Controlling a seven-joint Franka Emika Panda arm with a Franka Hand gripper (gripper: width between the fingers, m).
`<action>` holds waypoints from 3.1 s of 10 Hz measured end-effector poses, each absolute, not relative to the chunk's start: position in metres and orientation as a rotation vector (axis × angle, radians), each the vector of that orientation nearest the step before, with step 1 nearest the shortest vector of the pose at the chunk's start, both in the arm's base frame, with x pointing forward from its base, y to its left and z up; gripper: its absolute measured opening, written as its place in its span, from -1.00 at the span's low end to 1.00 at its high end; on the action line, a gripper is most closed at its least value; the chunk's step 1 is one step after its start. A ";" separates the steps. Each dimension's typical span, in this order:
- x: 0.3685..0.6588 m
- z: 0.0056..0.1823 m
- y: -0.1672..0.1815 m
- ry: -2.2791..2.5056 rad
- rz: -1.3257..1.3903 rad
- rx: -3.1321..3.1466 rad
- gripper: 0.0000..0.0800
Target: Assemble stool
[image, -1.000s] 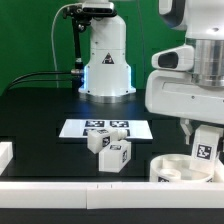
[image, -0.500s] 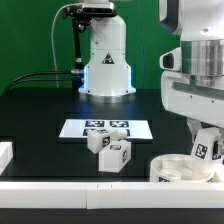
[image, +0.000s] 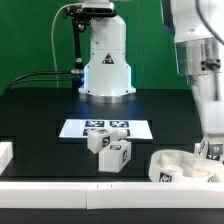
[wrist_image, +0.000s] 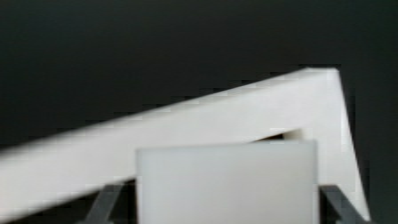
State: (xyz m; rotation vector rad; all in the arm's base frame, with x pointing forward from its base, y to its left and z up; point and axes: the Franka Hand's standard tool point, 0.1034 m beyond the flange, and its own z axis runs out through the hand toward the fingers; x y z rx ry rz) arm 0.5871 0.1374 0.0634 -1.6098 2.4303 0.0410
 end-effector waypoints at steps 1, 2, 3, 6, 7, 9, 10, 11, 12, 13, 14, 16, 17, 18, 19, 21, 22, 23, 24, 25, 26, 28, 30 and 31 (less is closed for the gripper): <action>0.586 0.063 0.138 2.440 0.040 -1.599 -0.16; 0.586 0.063 0.137 2.499 0.061 -1.496 -0.16; 0.585 0.063 0.137 2.516 0.072 -1.457 -0.16; 0.585 0.062 0.136 2.533 0.091 -1.406 -0.16; 0.585 0.062 0.136 2.526 0.090 -1.419 -0.16; 0.585 0.063 0.136 2.485 0.086 -1.491 0.23; 0.586 0.068 0.136 2.413 0.089 -1.601 0.49; 0.588 0.077 0.136 2.340 0.078 -1.683 0.49; 0.590 0.085 0.135 2.204 0.050 -1.840 0.60; 0.590 0.091 0.136 2.045 0.026 -2.009 0.62; 0.588 0.093 0.138 1.927 0.025 -2.128 0.62; 0.588 0.090 0.137 1.787 -0.003 -2.253 0.62; 0.588 0.090 0.136 1.700 -0.018 -2.320 0.62; 0.587 0.091 0.137 1.598 -0.030 -2.399 0.62; 0.585 0.094 0.140 1.372 -0.042 -2.568 0.62; 0.580 0.100 0.140 0.940 -0.105 -2.789 0.62; 0.578 0.099 0.142 0.726 -0.124 -2.878 0.62; 0.577 0.097 0.144 0.711 -0.135 -2.884 0.62; 0.577 0.096 0.143 0.591 -0.144 -2.917 0.62; 0.577 0.096 0.142 0.504 -0.152 -2.937 0.62; 0.577 0.096 0.142 0.465 -0.155 -2.945 0.62; 0.577 0.096 0.140 -0.093 -0.194 -3.034 0.62; 0.581 0.098 0.140 -0.529 -0.259 -3.036 0.62; 0.582 0.102 0.131 -0.511 -0.385 -3.041 0.62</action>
Offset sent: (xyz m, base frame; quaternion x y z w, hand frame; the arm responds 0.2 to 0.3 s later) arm 0.0000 0.0000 0.0000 0.0000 0.0000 0.1296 0.9916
